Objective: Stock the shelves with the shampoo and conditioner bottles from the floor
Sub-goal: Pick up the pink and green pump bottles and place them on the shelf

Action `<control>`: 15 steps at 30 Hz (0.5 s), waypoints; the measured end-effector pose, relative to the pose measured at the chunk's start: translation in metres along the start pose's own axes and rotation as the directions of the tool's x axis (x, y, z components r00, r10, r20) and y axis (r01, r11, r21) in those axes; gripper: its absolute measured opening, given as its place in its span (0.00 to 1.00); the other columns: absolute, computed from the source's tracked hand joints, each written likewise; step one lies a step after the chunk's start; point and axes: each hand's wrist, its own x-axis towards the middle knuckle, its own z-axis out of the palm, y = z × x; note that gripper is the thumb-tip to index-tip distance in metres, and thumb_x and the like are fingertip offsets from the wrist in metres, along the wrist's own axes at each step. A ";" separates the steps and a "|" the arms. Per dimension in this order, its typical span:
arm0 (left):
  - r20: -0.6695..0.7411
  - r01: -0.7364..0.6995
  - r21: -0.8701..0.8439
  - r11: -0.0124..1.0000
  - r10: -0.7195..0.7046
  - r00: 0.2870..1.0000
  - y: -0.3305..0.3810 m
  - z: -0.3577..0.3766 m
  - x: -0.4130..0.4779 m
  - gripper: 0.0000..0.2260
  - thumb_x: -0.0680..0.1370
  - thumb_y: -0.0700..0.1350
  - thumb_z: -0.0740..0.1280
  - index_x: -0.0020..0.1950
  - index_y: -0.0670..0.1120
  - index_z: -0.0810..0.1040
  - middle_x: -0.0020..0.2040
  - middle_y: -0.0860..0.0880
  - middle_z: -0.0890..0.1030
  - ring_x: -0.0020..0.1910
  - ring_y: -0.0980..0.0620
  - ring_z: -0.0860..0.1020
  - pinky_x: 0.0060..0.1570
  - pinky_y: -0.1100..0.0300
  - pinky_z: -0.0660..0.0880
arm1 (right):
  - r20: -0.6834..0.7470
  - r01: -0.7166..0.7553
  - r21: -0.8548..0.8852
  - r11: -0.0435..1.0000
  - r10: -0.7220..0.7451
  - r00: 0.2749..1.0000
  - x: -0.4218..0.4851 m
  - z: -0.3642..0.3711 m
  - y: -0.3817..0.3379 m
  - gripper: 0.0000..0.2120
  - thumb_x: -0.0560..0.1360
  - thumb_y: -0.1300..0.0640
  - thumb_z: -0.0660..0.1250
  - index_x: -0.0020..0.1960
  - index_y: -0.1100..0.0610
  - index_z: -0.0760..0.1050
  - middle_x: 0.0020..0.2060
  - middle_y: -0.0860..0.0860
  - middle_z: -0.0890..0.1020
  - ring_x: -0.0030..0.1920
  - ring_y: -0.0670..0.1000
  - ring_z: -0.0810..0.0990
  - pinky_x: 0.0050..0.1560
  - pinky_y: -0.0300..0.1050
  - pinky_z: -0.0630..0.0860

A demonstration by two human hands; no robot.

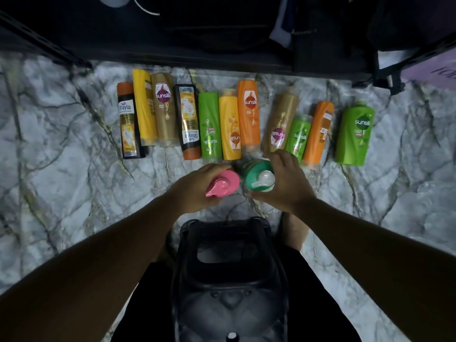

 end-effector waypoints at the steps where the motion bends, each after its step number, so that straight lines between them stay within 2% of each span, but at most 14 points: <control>1: -0.006 0.003 0.003 1.000 -0.003 1.000 0.000 0.001 0.000 0.43 0.71 0.49 0.80 0.81 0.53 0.61 0.75 0.50 0.70 0.67 0.46 0.75 0.62 0.50 0.76 | 0.017 0.028 0.059 0.998 -0.029 0.999 -0.003 0.003 0.001 0.46 0.61 0.38 0.78 0.74 0.50 0.65 0.70 0.52 0.68 0.71 0.56 0.66 0.67 0.53 0.71; 2: -0.010 0.005 0.006 1.000 -0.005 1.000 -0.001 0.001 0.000 0.43 0.71 0.49 0.80 0.81 0.52 0.62 0.74 0.50 0.70 0.67 0.45 0.76 0.62 0.50 0.77 | 0.039 0.046 0.096 0.994 -0.050 0.998 -0.005 0.007 0.002 0.45 0.63 0.43 0.78 0.75 0.49 0.64 0.72 0.51 0.67 0.72 0.56 0.67 0.68 0.53 0.72; 4: -0.016 -0.006 -0.002 1.000 0.006 1.000 0.000 0.002 0.000 0.42 0.70 0.48 0.81 0.80 0.51 0.63 0.73 0.49 0.71 0.67 0.45 0.76 0.62 0.50 0.76 | 0.028 0.044 0.063 0.997 -0.046 0.999 -0.006 0.009 0.004 0.40 0.65 0.47 0.77 0.74 0.49 0.66 0.70 0.49 0.71 0.67 0.56 0.74 0.60 0.53 0.78; 7: -0.027 -0.009 -0.035 0.999 0.008 1.000 0.002 0.003 0.002 0.41 0.69 0.45 0.81 0.77 0.51 0.65 0.71 0.49 0.71 0.65 0.46 0.76 0.60 0.50 0.77 | 0.005 -0.018 -0.007 1.000 0.018 1.000 -0.004 0.007 0.006 0.38 0.65 0.43 0.78 0.70 0.51 0.68 0.65 0.50 0.74 0.59 0.55 0.78 0.49 0.50 0.79; 11: -0.068 0.016 -0.029 0.999 -0.018 0.998 0.001 0.006 0.002 0.41 0.66 0.47 0.82 0.73 0.52 0.64 0.69 0.48 0.71 0.61 0.45 0.78 0.55 0.48 0.80 | 0.107 0.090 0.022 0.996 -0.092 0.990 -0.002 -0.002 0.013 0.39 0.67 0.44 0.76 0.74 0.49 0.66 0.69 0.47 0.71 0.67 0.53 0.73 0.57 0.52 0.78; 15: -0.079 0.019 -0.047 0.999 -0.022 0.997 0.001 0.008 0.001 0.40 0.68 0.47 0.83 0.75 0.50 0.66 0.69 0.48 0.73 0.63 0.49 0.76 0.56 0.60 0.73 | 0.103 0.104 -0.018 0.994 -0.101 0.990 -0.002 -0.004 0.013 0.36 0.68 0.48 0.76 0.73 0.49 0.68 0.67 0.47 0.75 0.64 0.54 0.75 0.55 0.50 0.78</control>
